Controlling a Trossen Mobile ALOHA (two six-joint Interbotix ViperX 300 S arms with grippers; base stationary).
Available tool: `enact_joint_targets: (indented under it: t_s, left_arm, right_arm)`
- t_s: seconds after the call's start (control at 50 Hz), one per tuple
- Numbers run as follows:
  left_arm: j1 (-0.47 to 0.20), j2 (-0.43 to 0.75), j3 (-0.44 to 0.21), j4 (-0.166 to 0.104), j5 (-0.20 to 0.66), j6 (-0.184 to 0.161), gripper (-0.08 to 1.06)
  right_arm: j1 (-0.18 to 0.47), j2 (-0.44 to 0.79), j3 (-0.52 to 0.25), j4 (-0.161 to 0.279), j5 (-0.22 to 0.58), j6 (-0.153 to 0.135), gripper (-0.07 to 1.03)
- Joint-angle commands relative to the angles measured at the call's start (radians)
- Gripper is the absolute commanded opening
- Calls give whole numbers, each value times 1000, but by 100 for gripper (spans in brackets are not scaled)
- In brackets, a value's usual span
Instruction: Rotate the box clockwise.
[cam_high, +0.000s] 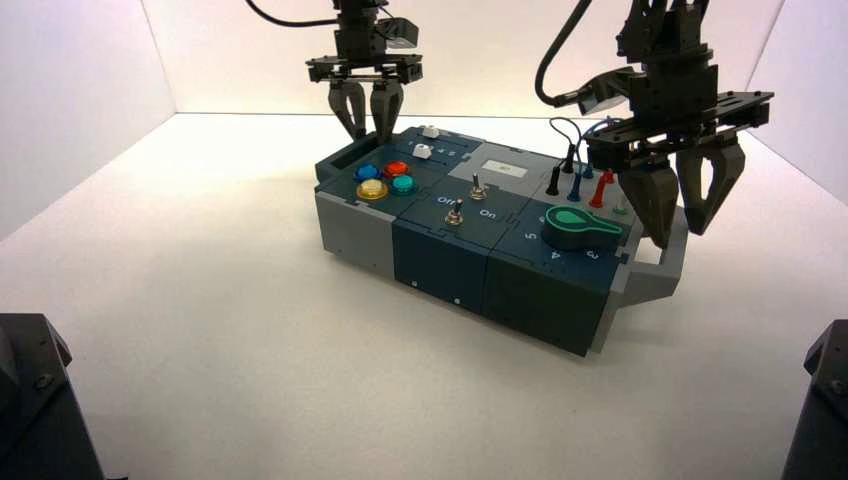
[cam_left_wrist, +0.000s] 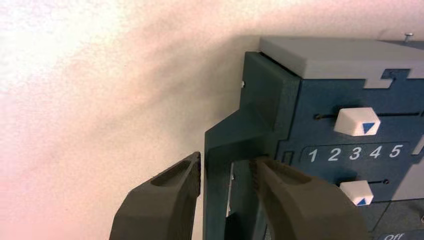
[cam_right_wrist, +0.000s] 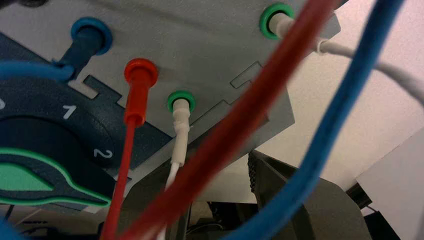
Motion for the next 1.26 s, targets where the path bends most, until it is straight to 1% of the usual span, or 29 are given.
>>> enact_joint_targets:
  t_s: [0.02,0.06,0.12,0.18,0.28,0.38,0.64,0.86,1.0,1.12,1.26]
  left_arm:
    - [3,-61,-29,38,2,-14,55]
    - [5,-72,-32,48,2,-17,55]
    - [12,-87,-37,51,5,-17,55]
    - [20,-100,-41,51,12,-17,55]
    - [34,-115,-51,51,25,-15,55]
    - [35,-118,-58,51,41,-12,55]
    - [29,-160,-57,41,52,-12,55]
    - [26,-189,-64,34,60,-11,55]
    - [21,-187,-77,26,60,-11,55]
    - [17,-189,-74,20,61,-11,55]
    - [15,-186,-77,18,61,-11,55]
  right_arm:
    - [66,-49,-20,9,18,-58,30]
    - [66,-58,-26,6,23,-57,32]
    - [63,-74,-35,0,31,-54,36]
    - [60,-84,-41,-5,38,-54,36]
    - [46,-91,-54,-17,49,-44,36]
    - [44,-92,-58,-29,61,-43,37]
    - [44,-135,-63,-43,71,-38,37]
    - [43,-183,-91,-46,64,-31,37]
    - [44,-184,-95,-55,66,-31,37]
    - [44,-184,-89,-57,66,-29,37]
    - [43,-183,-86,-61,64,-29,37]
